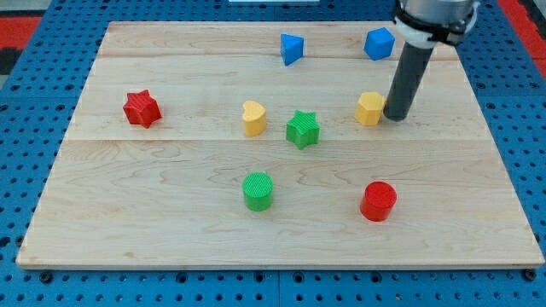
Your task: Push the yellow hexagon into the green star
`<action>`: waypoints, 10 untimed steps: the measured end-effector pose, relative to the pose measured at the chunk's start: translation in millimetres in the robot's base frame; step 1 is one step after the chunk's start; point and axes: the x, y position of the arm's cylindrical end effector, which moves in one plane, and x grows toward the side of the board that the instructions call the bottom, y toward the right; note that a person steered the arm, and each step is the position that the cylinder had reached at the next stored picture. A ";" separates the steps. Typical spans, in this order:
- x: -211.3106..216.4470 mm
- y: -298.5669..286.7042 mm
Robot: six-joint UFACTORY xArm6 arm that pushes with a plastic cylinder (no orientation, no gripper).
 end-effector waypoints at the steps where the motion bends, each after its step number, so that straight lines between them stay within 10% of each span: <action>1: -18.8 -36.4; 2: -9.1 -115.8; 6: 27.1 11.2; 7: -35.8 123.6; 9: -177.7 133.2; 10: -176.2 97.7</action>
